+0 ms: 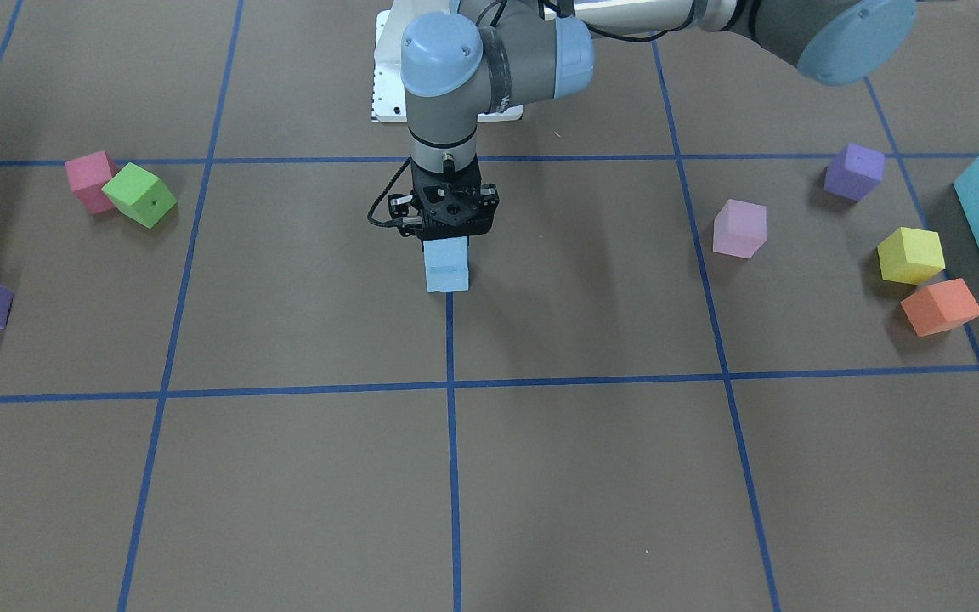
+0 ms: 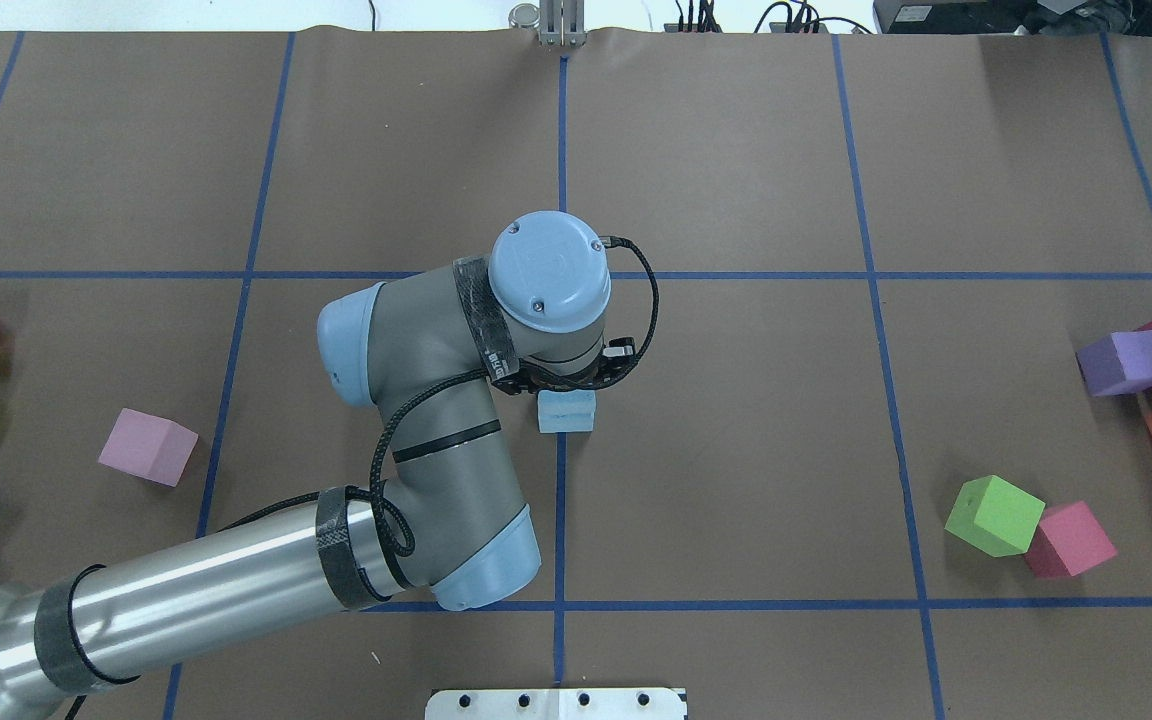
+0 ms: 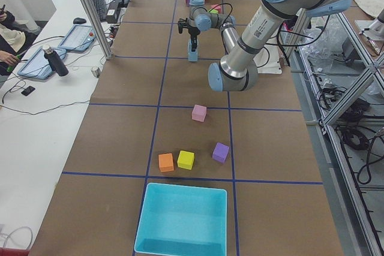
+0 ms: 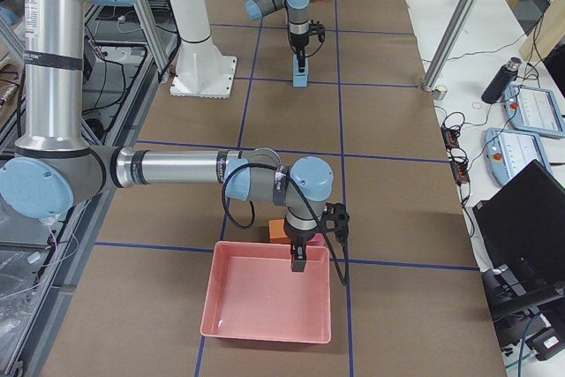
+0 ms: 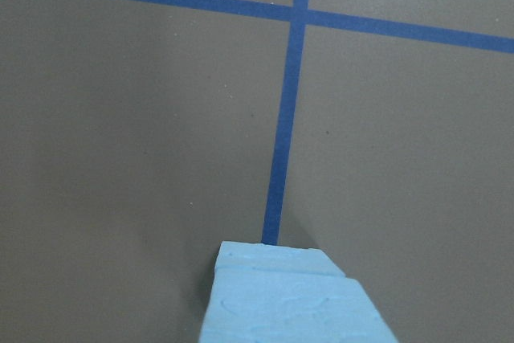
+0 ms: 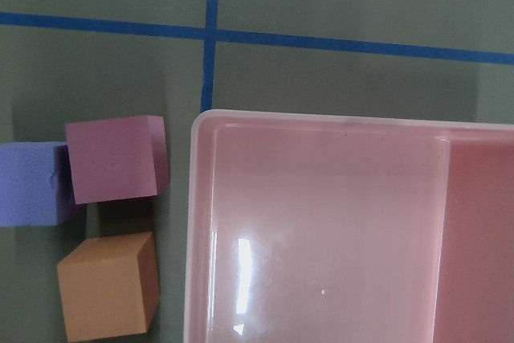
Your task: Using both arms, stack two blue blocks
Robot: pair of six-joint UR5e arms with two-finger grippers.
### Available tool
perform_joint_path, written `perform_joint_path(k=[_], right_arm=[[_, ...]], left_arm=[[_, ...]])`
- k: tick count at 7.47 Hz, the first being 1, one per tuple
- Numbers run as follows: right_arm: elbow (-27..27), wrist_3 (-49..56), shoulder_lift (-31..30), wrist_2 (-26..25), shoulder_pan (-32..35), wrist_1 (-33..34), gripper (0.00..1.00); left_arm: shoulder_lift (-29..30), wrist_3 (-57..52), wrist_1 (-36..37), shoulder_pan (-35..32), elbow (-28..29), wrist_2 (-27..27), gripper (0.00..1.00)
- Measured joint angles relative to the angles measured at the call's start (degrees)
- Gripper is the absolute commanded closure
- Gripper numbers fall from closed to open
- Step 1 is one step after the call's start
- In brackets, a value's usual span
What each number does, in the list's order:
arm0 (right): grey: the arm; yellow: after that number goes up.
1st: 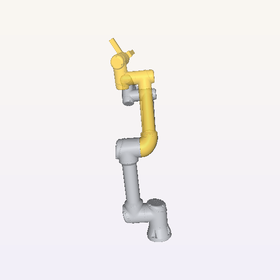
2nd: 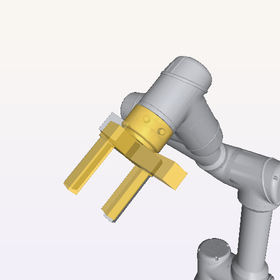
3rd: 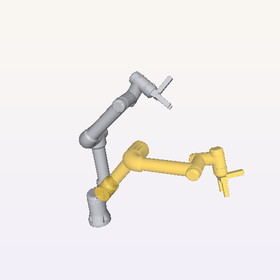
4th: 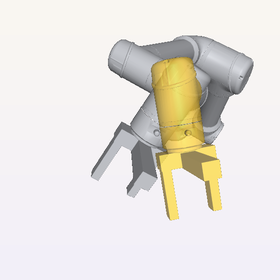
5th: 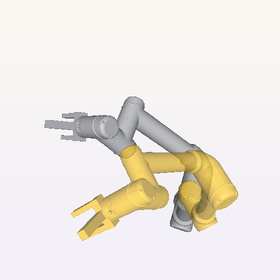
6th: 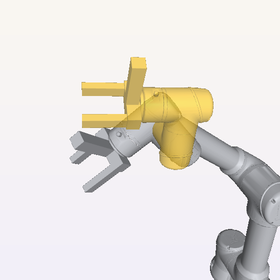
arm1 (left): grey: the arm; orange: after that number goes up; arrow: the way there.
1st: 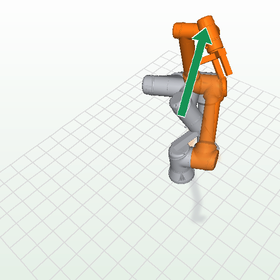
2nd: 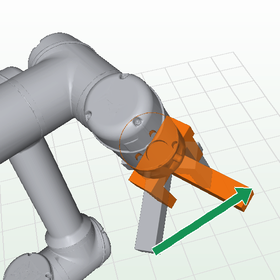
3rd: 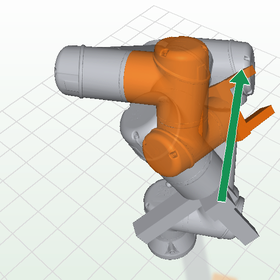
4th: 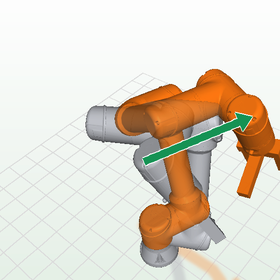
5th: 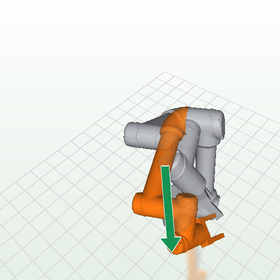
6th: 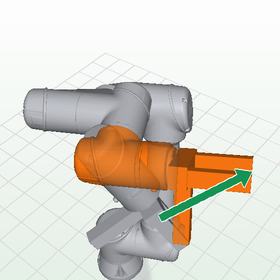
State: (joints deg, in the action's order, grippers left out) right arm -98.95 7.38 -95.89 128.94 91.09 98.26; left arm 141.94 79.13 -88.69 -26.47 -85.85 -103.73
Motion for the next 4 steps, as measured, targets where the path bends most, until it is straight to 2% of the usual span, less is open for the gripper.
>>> perform_joint_path(k=[4], right_arm=[[0.15,0.00,0.00,0.00,0.01,0.00,0.00]], left_arm=[[0.07,-0.20,-0.84,-0.25,0.76,-1.63,0.86]])
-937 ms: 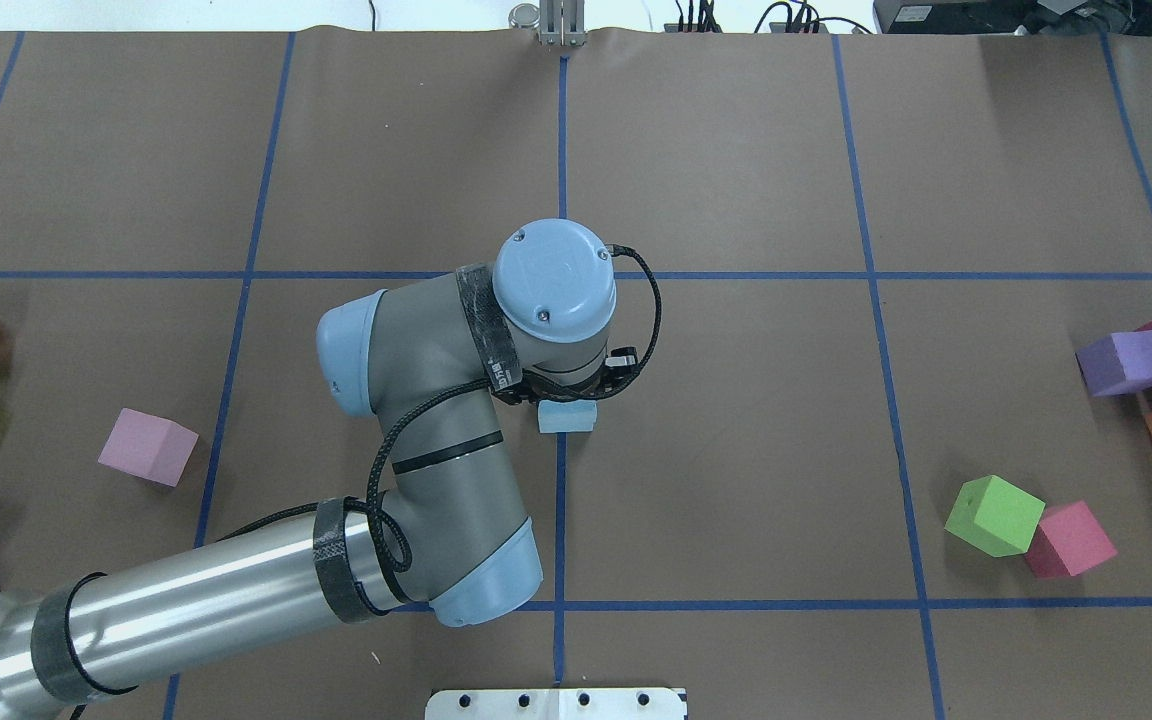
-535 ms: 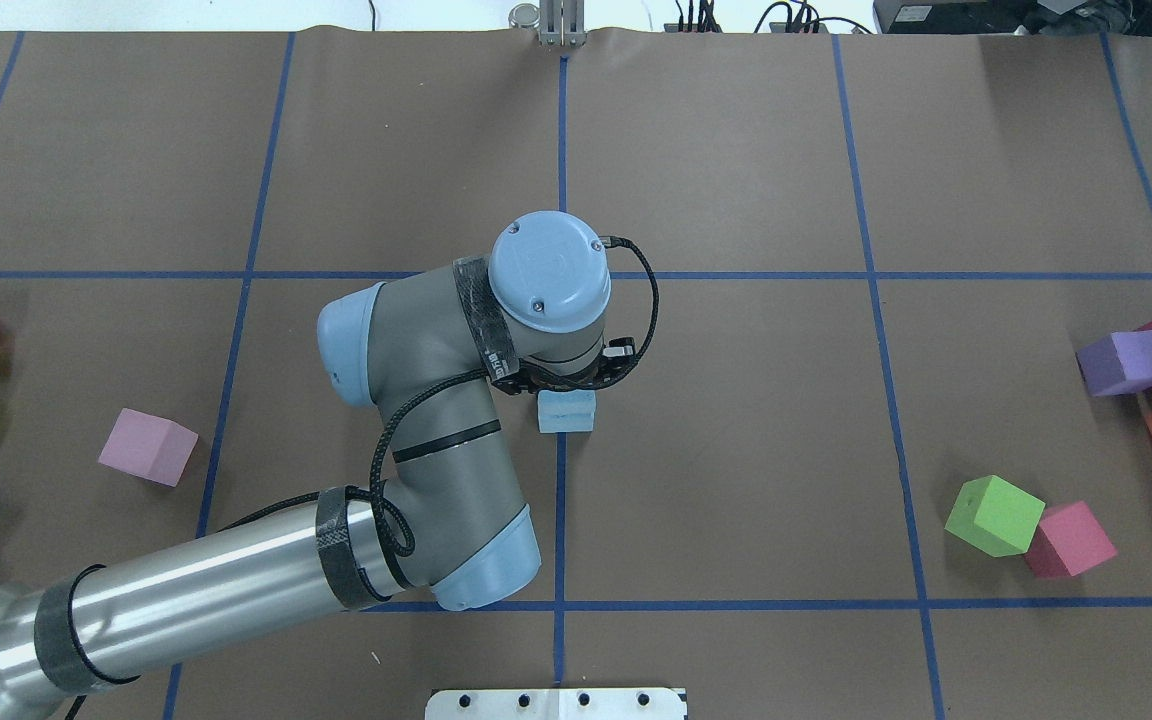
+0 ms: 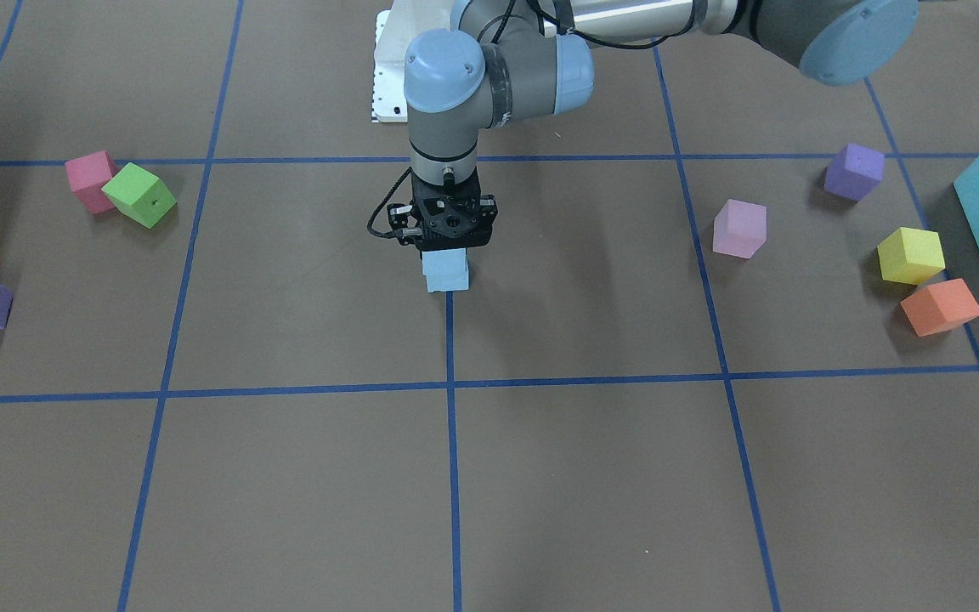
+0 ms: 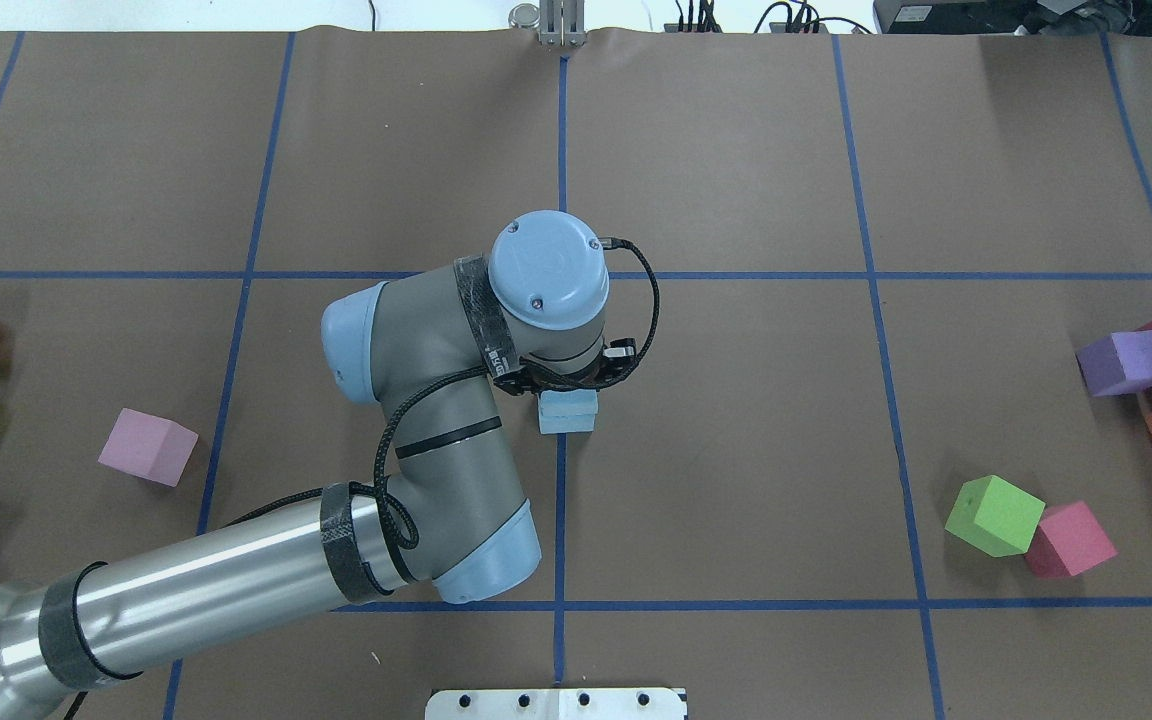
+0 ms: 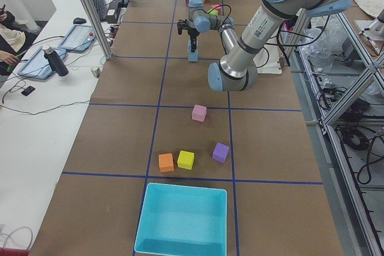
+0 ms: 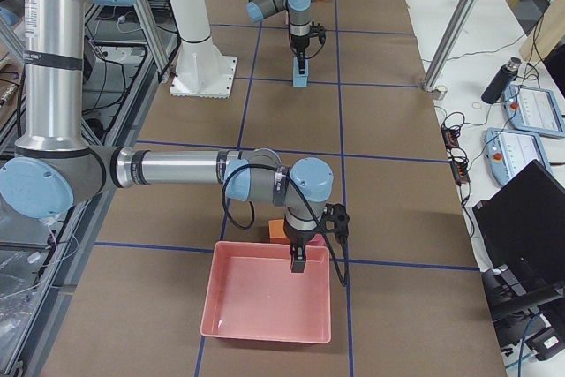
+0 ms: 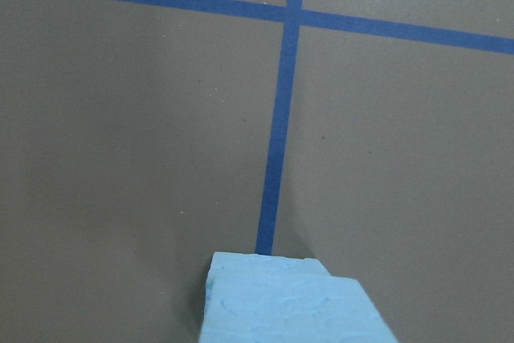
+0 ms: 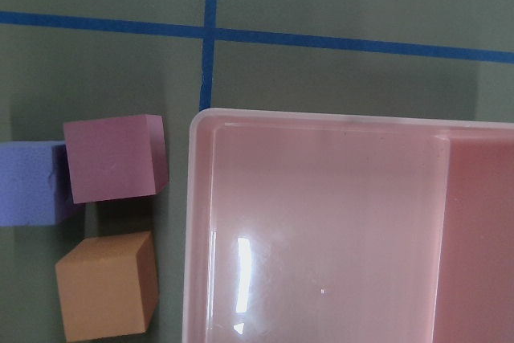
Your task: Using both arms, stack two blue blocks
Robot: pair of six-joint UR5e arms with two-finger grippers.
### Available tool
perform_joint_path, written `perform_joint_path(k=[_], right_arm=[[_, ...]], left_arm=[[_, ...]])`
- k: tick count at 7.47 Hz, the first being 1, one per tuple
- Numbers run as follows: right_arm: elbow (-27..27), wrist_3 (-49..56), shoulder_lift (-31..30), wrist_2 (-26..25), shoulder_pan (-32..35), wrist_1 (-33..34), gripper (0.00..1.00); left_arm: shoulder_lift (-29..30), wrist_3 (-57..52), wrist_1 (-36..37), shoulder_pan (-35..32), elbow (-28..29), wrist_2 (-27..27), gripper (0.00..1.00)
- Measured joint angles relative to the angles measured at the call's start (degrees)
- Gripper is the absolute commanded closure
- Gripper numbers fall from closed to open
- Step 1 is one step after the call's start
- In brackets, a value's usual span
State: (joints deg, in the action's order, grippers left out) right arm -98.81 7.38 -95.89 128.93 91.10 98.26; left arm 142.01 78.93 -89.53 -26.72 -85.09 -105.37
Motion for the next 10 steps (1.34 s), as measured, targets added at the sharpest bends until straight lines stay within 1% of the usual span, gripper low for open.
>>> perform_joint_path(k=[1,2,3,4,5,8,9,10], right_arm=[[0.01,0.00,0.00,0.00,0.02,0.00,0.00],[0.02,0.00,0.00,0.00,0.02,0.00,0.00],[0.02,0.00,0.00,0.00,-0.01,0.00,0.00],[0.02,0.00,0.00,0.00,-0.03,0.00,0.00],[0.02,0.00,0.00,0.00,-0.04,0.00,0.00],[0.01,-0.02,0.00,0.00,0.00,0.00,0.00],[-0.06,-0.03,0.00,0.00,0.03,0.00,0.00],[-0.14,-0.02,0.00,0.00,0.03,0.00,0.00]], left_arm=[[-0.05,0.00,0.16,-0.17,-0.03,-0.79,0.84],[-0.10,0.00,0.26,-0.25,-0.06,-1.19,0.79],[-0.13,0.00,0.28,-0.37,-0.07,-1.34,0.47],[-0.15,0.00,0.24,-0.55,-0.07,-1.39,0.05],[-0.20,-0.02,0.13,-0.69,-0.06,-1.40,0.03],[-0.32,-0.07,-0.25,-0.78,-0.05,-1.30,0.03],[-0.32,-0.15,-0.16,-0.87,-0.77,-1.31,0.02],[-0.51,-0.35,0.54,-1.48,-2.91,-1.65,0.02]])
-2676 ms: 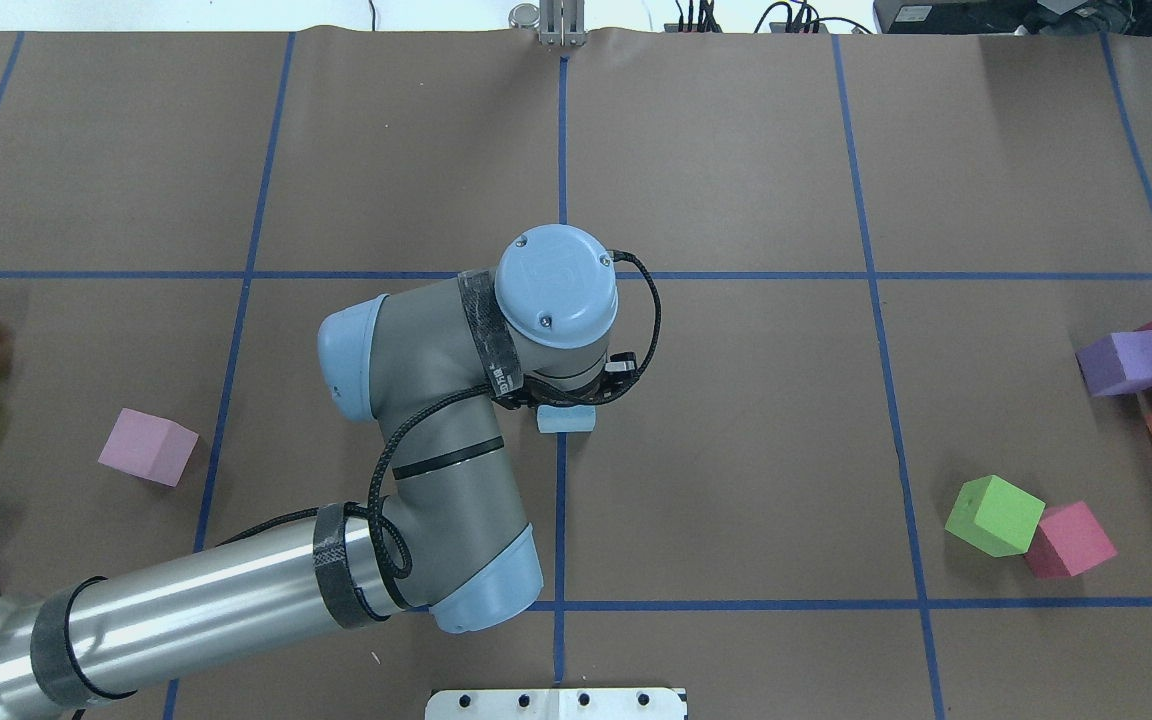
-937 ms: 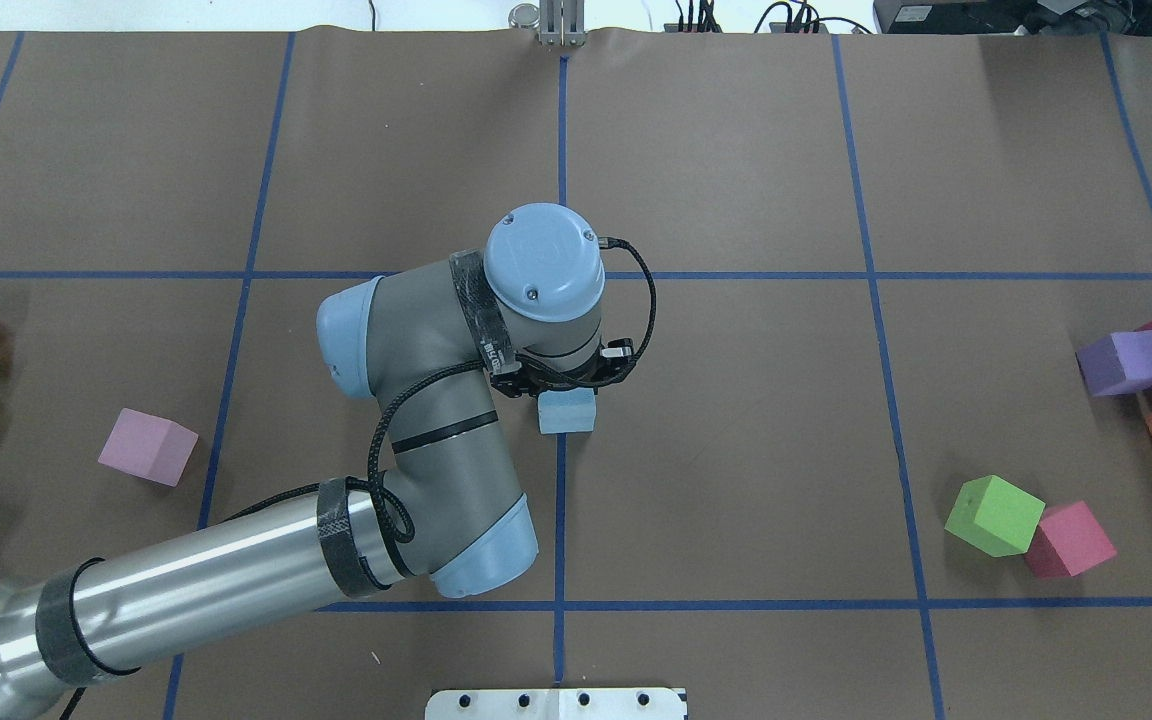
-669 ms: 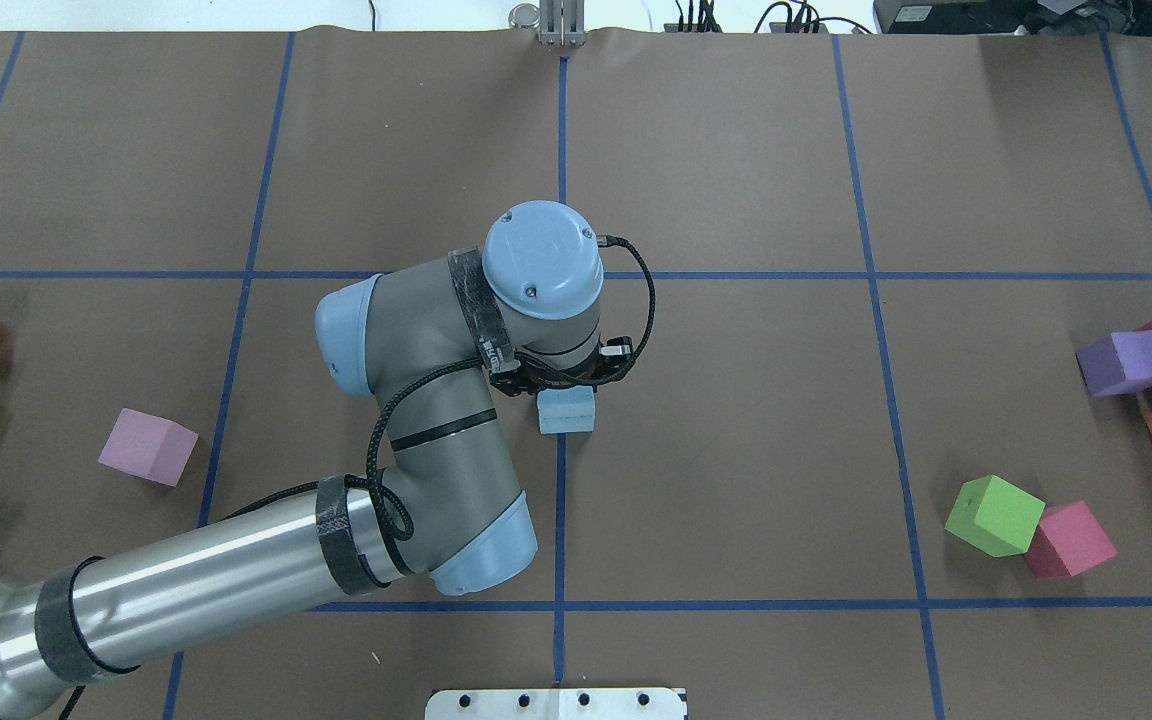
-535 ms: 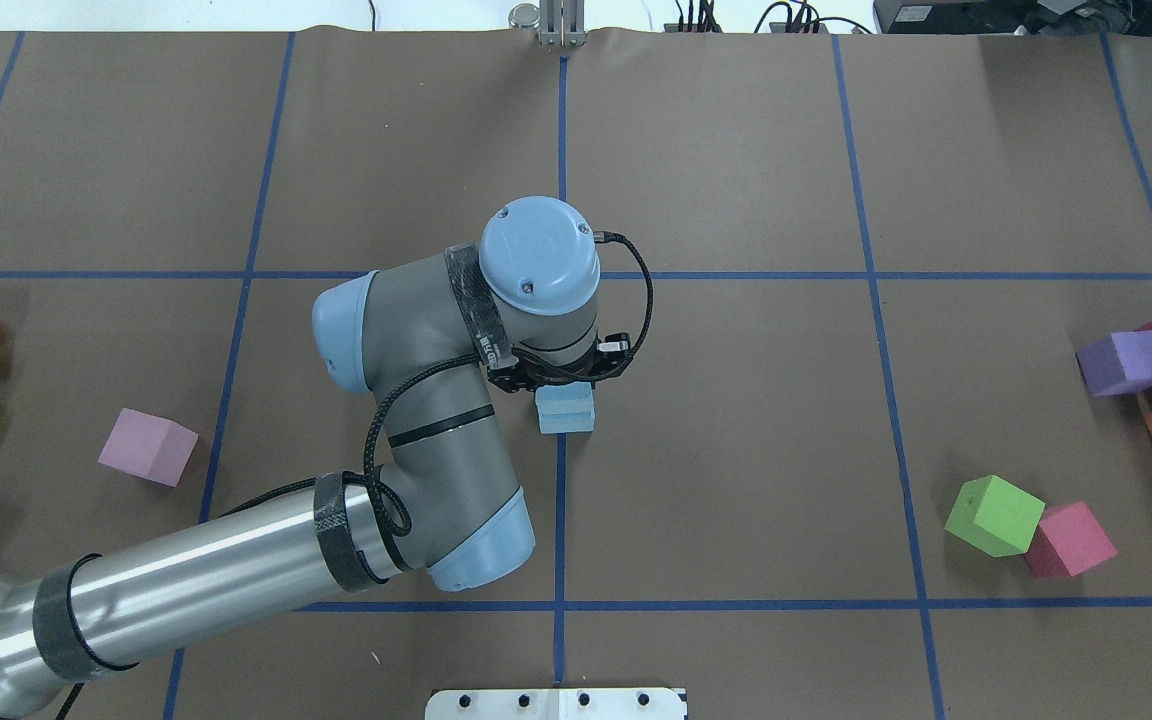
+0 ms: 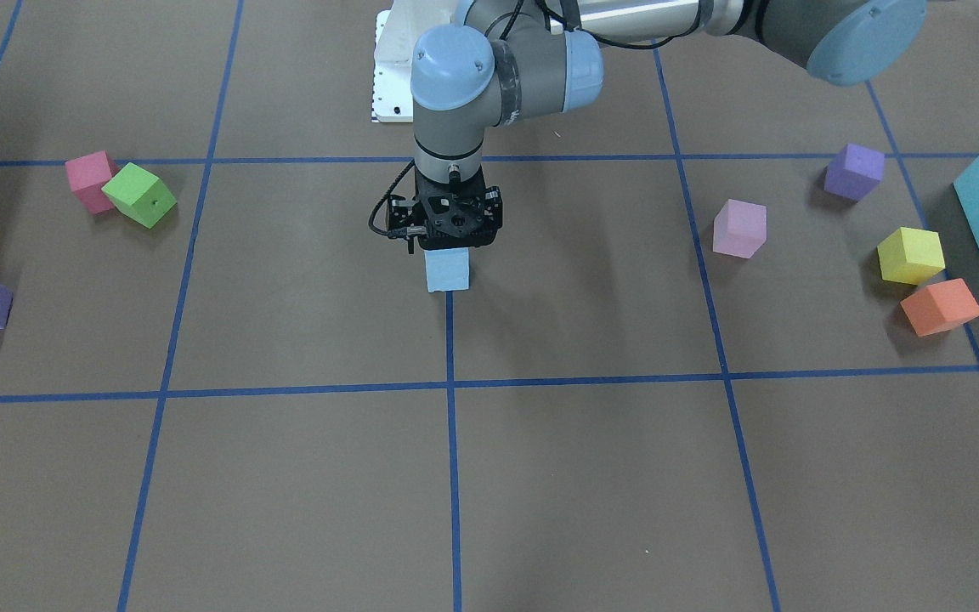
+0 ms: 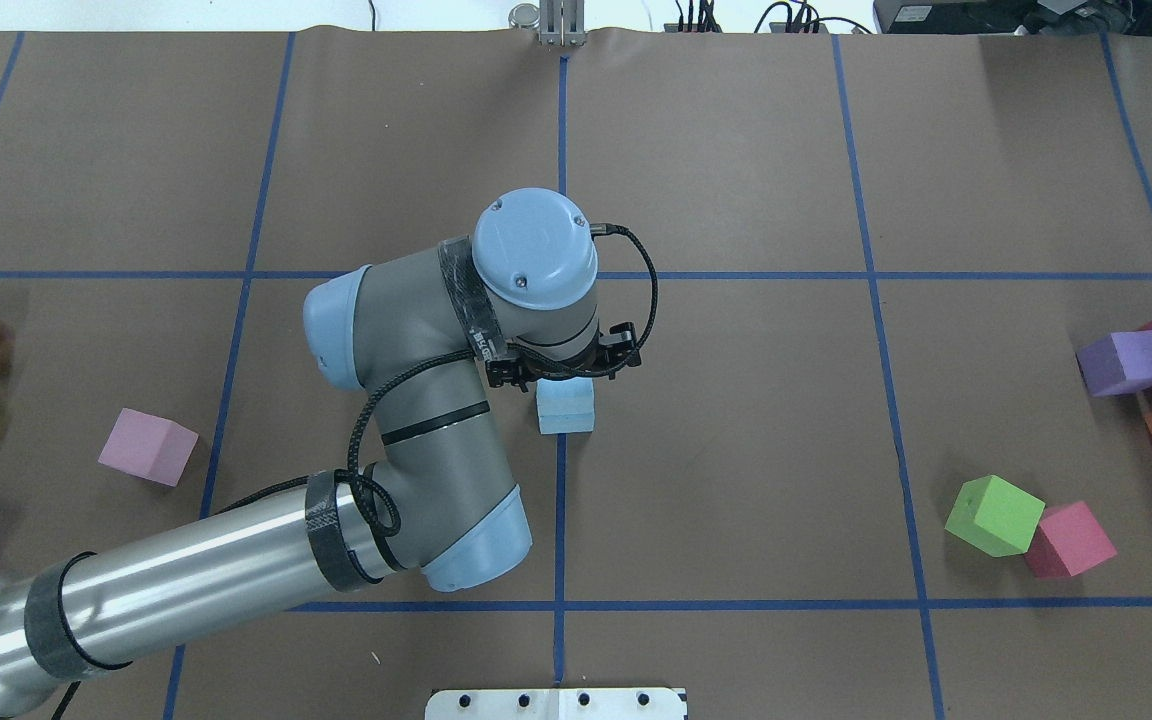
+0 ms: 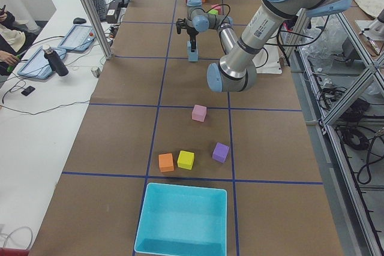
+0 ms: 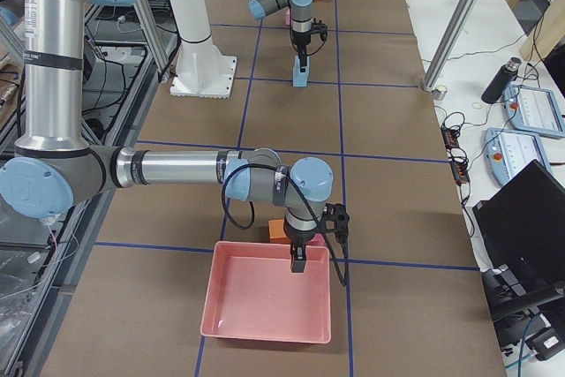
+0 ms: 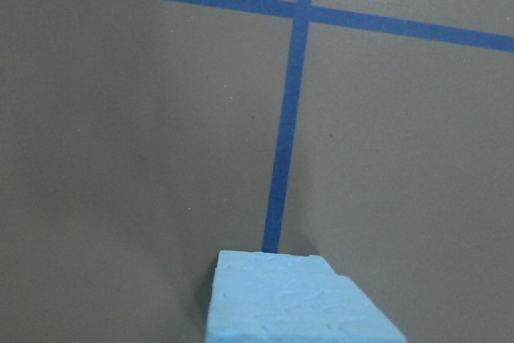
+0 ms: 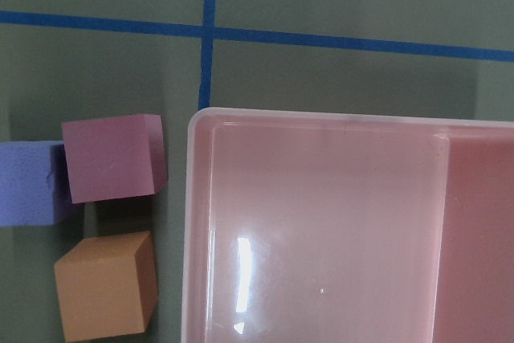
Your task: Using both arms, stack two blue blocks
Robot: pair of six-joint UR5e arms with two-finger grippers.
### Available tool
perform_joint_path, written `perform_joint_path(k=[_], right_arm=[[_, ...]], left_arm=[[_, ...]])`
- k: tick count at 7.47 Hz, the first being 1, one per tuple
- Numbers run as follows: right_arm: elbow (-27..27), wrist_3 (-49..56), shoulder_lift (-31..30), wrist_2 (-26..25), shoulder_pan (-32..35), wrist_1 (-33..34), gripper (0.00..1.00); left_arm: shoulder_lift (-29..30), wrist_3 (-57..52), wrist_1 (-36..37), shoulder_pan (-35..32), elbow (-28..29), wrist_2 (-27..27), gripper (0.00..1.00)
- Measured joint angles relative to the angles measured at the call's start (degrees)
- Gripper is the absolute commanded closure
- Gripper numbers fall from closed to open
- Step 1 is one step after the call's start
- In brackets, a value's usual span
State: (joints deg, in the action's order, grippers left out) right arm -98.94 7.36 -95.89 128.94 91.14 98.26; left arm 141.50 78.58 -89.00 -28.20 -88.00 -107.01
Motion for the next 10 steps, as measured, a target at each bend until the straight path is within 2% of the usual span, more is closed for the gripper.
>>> perform_joint_path(k=[3,4,6,7,9,10], right_arm=[[-0.06,0.02,0.01,-0.02,-0.01,-0.02,0.00],[0.01,0.06,0.05,-0.10,-0.04,-0.05,0.00],[0.27,0.10,0.03,-0.22,-0.04,-0.08,0.00],[0.33,0.06,0.01,-0.18,-0.05,-0.09,0.00],[0.35,0.02,0.00,-0.11,-0.05,-0.03,0.00],[0.36,0.02,0.00,-0.09,-0.05,-0.03,0.00]], left_arm=[[-3.22,-8.04,5.96,-7.20,-9.59,-6.61,0.03],[-7.74,-15.76,6.75,-11.43,-12.81,-10.36,0.02],[-20.51,-33.58,7.04,-21.44,-18.90,-18.45,0.02],[-26.93,-42.81,7.00,-25.96,-20.55,-20.21,0.02],[-38.40,-64.95,6.62,-35.82,-20.52,-21.27,0.02],[-42.62,-75.61,6.47,-41.89,-18.63,-22.48,0.02]])
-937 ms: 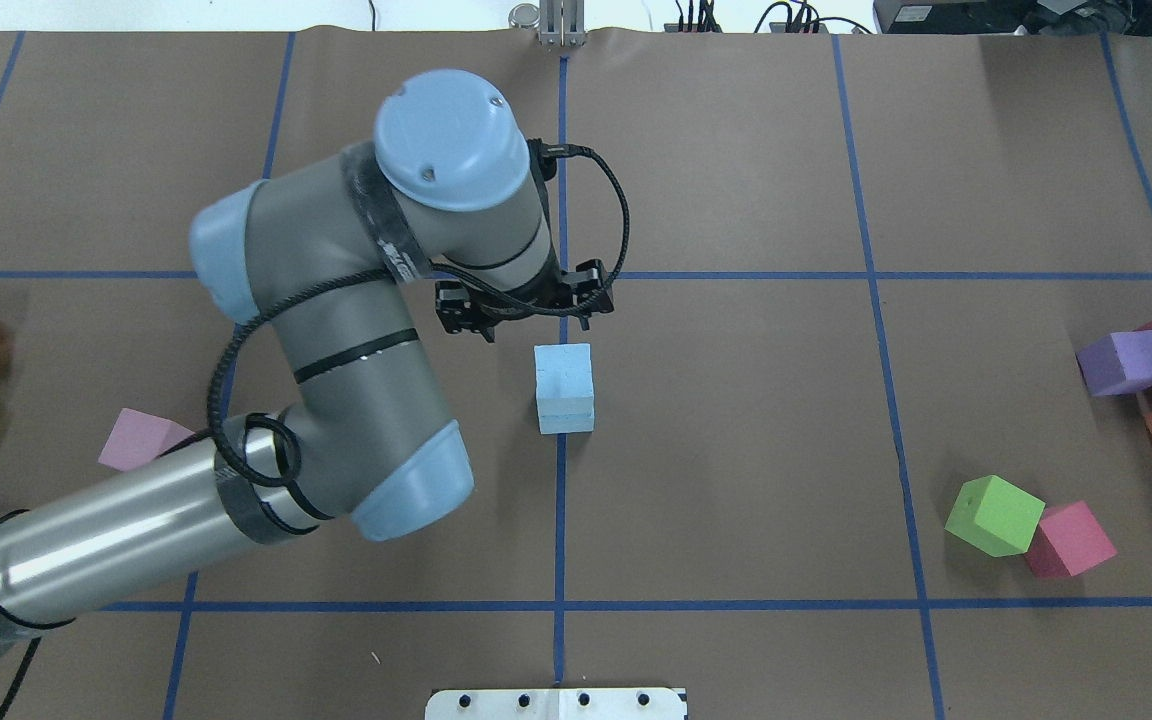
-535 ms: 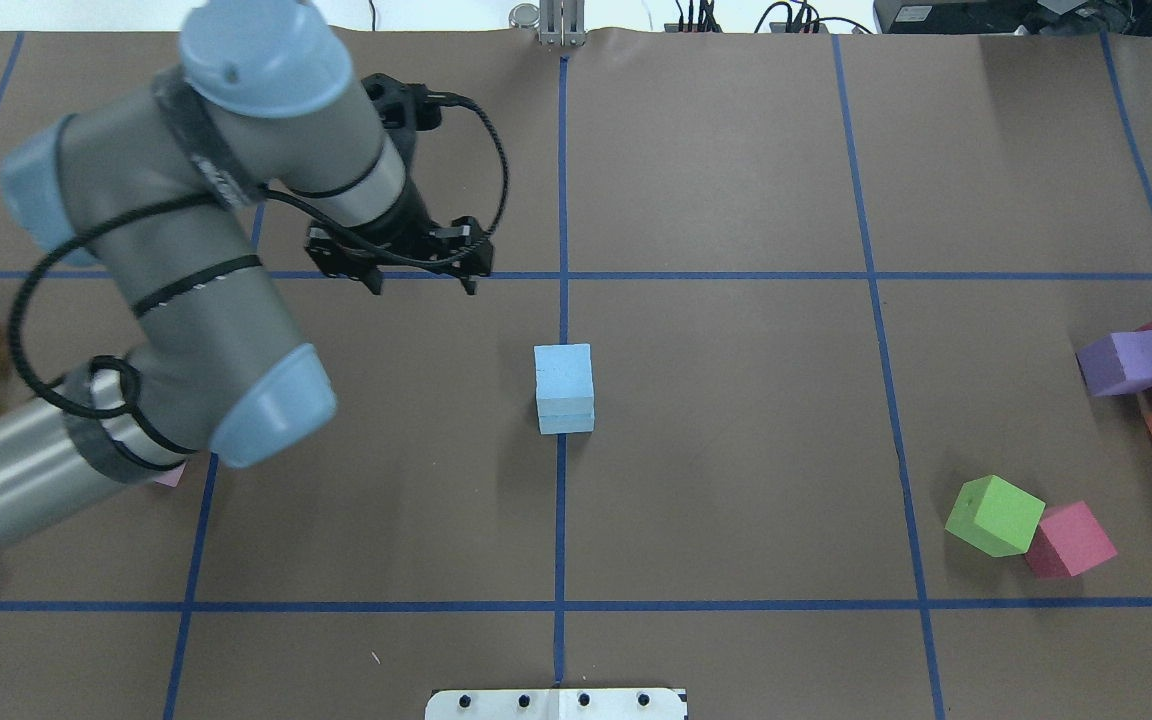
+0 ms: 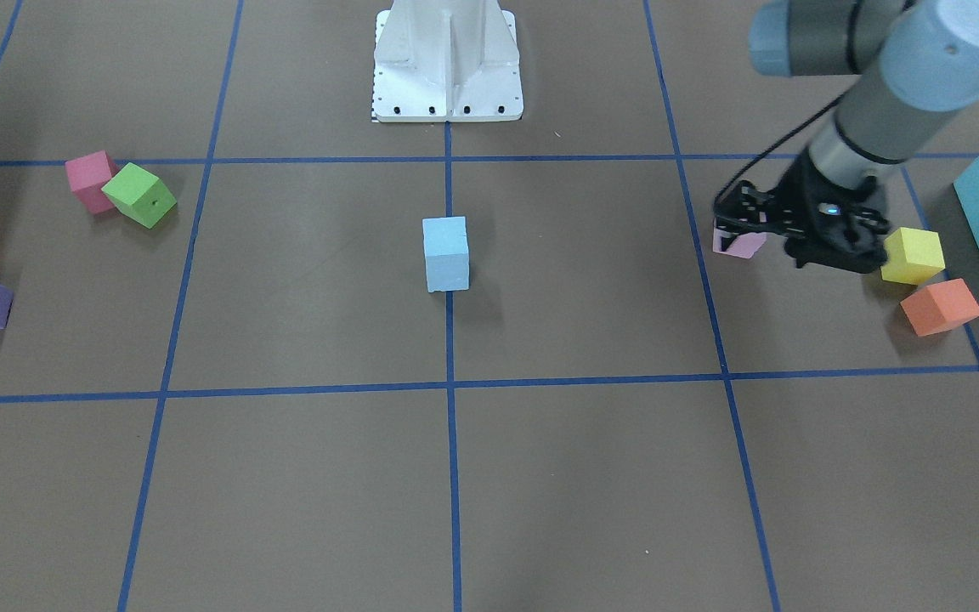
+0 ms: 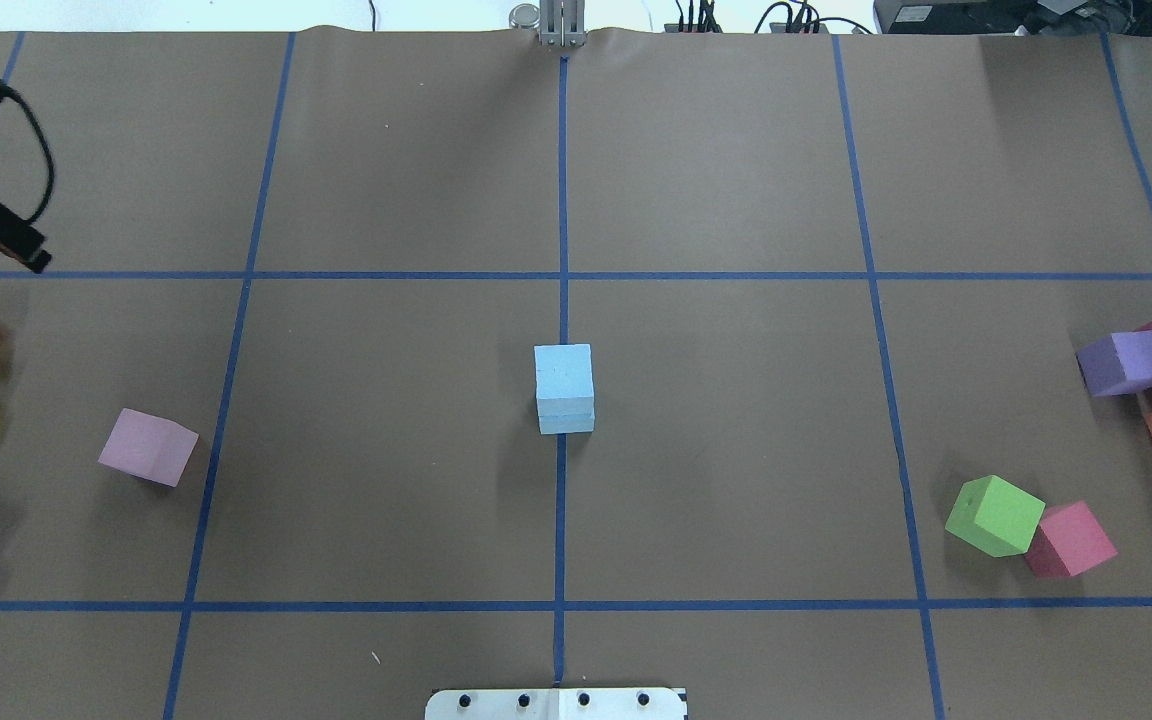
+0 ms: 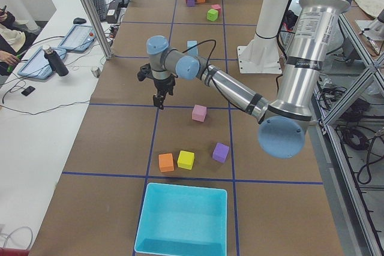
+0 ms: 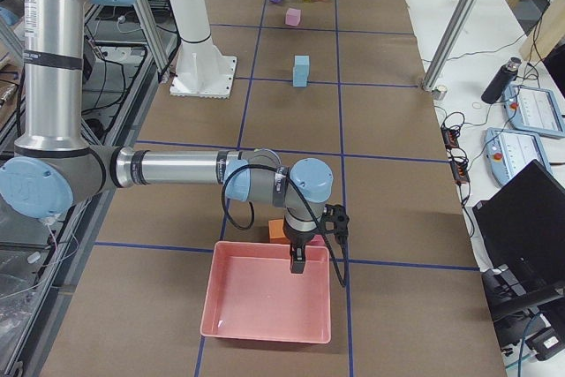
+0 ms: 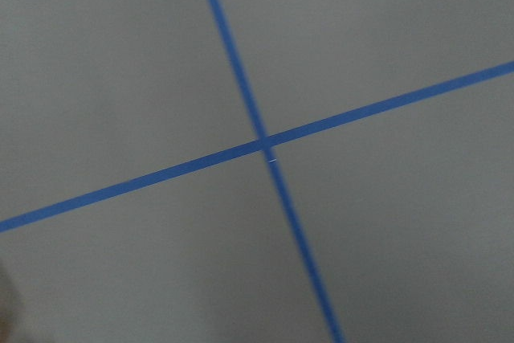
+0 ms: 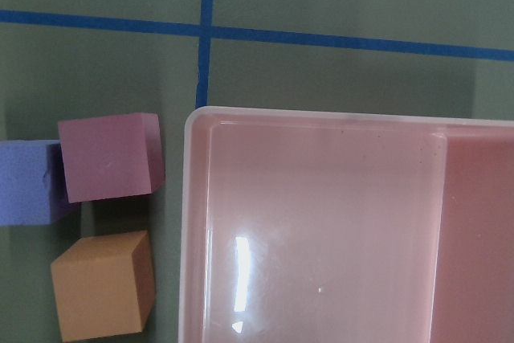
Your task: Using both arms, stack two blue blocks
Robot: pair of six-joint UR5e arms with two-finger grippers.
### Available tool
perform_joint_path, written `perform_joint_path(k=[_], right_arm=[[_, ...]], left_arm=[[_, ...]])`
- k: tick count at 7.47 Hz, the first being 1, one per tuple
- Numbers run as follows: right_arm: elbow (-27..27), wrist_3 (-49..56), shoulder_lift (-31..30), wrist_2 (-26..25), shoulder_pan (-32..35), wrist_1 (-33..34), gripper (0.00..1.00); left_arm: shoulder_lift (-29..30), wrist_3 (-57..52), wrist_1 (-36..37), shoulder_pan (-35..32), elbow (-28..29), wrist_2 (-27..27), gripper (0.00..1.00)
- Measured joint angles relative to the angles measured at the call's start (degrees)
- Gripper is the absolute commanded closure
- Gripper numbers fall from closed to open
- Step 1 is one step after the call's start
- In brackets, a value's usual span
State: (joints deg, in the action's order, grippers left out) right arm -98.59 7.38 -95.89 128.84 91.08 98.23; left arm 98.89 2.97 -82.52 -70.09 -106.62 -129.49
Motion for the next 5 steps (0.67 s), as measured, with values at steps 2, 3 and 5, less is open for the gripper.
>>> perform_joint_path(k=[2,3,5], right_arm=[[0.05,0.00,0.00,0.01,-0.02,0.00,0.00],[0.06,0.00,0.00,0.01,-0.02,0.00,0.00],[-0.01,-0.02,0.00,0.06,-0.03,-0.05,0.00]], left_arm=[[-7.76,-14.96,-0.33,-10.67,5.03,-4.19,0.02],[-9.90,-17.78,-1.60,-14.67,8.18,-5.04,0.02],[-12.77,-19.05,-4.05,-18.84,8.87,-5.64,0.02]])
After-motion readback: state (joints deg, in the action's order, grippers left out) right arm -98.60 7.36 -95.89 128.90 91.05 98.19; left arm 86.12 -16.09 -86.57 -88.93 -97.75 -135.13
